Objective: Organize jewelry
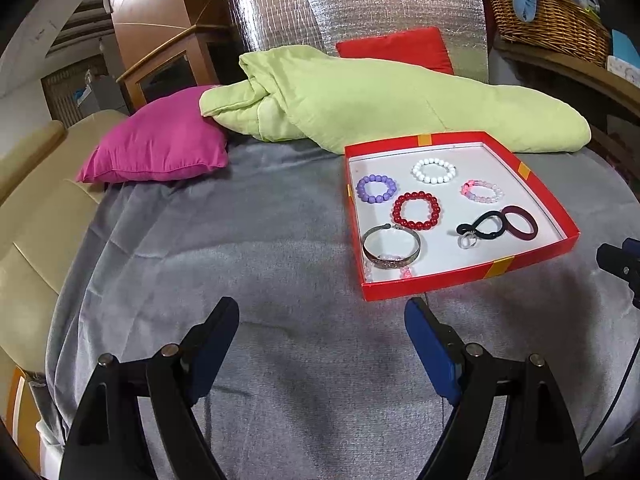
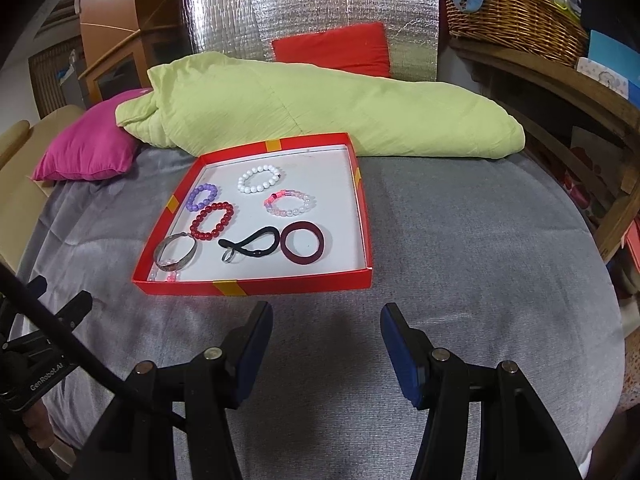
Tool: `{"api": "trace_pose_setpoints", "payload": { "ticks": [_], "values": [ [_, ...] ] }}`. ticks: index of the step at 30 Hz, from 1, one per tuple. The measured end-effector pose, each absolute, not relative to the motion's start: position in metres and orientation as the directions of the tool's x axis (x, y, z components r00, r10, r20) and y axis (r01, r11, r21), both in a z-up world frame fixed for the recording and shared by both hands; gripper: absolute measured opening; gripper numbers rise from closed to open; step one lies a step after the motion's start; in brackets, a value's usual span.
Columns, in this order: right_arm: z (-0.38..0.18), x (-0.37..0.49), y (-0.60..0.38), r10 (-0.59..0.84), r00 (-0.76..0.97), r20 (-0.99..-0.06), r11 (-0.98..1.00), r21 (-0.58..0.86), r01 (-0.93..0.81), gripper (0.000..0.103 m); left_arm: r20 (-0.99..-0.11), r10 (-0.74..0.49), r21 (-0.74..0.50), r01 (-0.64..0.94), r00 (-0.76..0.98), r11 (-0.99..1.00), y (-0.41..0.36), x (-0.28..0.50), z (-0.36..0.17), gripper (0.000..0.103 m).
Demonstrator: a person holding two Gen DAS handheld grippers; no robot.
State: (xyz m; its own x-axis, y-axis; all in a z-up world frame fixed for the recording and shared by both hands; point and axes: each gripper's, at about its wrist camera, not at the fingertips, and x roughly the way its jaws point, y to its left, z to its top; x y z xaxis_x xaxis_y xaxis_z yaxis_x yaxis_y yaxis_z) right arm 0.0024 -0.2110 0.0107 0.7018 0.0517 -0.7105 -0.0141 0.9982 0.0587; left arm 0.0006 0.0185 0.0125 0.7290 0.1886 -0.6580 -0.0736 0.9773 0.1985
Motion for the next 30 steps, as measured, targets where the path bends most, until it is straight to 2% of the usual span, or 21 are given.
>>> {"api": "trace_pose_setpoints", "payload": {
  "ticks": [30],
  "values": [
    [0.009, 0.001, -0.181, 0.037, 0.718, -0.695, 0.999, 0.024, -0.028, 0.060, -0.642, 0.174, 0.178, -0.076, 0.746, 0.981, 0.034, -0.010, 0.020, 0.085]
  ]
}}
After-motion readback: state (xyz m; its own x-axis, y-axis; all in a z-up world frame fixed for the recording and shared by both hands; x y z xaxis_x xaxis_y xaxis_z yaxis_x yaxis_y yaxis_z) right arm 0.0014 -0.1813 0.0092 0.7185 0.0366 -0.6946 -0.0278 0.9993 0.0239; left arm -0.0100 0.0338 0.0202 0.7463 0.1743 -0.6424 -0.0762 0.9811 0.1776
